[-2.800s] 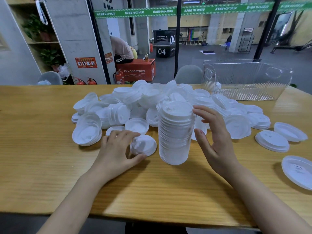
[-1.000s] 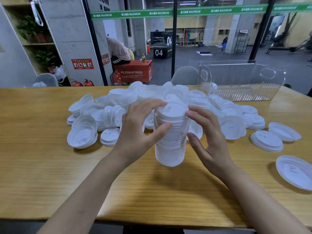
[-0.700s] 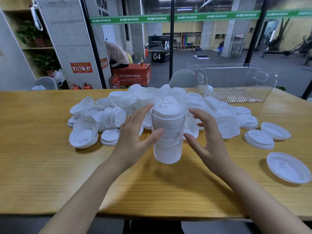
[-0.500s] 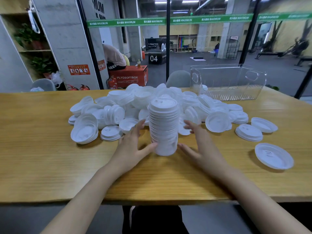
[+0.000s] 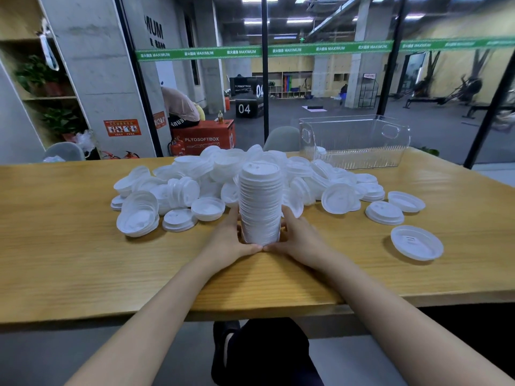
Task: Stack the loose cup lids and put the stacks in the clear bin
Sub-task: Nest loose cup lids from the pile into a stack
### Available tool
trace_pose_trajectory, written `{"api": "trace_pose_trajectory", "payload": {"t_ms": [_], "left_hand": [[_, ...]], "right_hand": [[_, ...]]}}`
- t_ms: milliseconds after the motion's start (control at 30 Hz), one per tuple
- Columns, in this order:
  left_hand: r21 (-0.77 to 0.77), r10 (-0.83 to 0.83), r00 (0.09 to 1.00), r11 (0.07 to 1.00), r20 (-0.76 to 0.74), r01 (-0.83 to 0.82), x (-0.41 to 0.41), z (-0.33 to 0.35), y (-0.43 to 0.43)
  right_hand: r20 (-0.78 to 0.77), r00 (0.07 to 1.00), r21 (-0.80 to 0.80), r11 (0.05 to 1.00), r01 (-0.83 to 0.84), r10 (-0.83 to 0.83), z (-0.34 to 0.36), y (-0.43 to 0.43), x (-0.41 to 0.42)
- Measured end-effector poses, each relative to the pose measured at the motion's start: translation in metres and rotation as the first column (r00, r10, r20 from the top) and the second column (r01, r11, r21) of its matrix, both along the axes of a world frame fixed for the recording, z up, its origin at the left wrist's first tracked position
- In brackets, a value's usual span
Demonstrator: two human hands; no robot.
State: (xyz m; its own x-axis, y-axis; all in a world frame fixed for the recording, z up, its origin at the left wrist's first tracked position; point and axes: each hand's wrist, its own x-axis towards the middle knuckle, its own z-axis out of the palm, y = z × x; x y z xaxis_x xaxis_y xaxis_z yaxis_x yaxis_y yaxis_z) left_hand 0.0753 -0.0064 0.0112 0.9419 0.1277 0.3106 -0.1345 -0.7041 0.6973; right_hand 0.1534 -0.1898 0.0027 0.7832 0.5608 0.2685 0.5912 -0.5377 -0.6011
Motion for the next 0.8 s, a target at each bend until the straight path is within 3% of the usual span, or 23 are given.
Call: {"api": "trace_pose_trajectory", "payload": {"t_ms": [433,800], "left_hand": [[-0.045,-0.133,0.99,0.99,0.04,0.135,0.024,0.035,-0.063],[-0.047,-0.333,0.941,0.941,0.059,0.336,0.153,0.079,-0.17]], "right_hand": [[0.03,0.995,0.138,0.986,0.09,-0.095,0.028,-0.074,0.01],[0.003,0.969,0.177,0.954,0.242,-0.247,0.073,-0.19,0.105]]}}
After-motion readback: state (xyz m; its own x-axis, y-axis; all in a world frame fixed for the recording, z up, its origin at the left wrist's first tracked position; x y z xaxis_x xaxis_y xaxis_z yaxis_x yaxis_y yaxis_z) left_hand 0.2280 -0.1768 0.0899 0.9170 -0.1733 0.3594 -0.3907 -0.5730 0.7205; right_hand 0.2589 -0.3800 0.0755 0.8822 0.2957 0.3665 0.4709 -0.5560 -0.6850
